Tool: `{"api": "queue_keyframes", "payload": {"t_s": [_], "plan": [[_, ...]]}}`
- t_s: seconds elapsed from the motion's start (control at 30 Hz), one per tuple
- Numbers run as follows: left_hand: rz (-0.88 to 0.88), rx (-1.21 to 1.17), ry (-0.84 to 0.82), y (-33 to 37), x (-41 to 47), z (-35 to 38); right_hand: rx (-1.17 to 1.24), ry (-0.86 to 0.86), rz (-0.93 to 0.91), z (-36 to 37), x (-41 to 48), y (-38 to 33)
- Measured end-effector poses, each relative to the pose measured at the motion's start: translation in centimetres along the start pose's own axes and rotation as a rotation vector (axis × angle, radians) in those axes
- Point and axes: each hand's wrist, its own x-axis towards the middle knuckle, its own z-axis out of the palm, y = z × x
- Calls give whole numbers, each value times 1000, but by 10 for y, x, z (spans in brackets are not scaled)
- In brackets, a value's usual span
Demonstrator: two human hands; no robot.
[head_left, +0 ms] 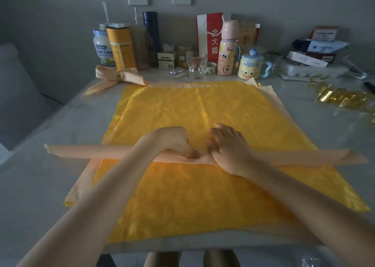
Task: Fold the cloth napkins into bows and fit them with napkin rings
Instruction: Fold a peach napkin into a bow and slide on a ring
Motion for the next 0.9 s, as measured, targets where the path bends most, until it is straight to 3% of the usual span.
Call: {"api": "queue_keyframes", "payload": {"t_s": [0.27, 0.5, 0.57, 0.67, 0.8, 0.9], "plan": [[-35, 42, 35, 2, -10, 8, 37, -256, 202, -16, -27, 39], [-13, -22, 79, -4, -9, 15, -23, -295, 379, -40, -61, 90], [13, -29, 137, -7, -9, 21, -46, -166, 290, -45, -62, 87], [48, -76, 228, -10, -9, 30, 148, -45, 84, -52, -52, 59], [24, -61, 317, -9, -10, 39, 288, -219, -66, -43, -23, 12], [14, -22, 331, -11, -11, 40, 388, -333, -40, -39, -8, -3]]}}
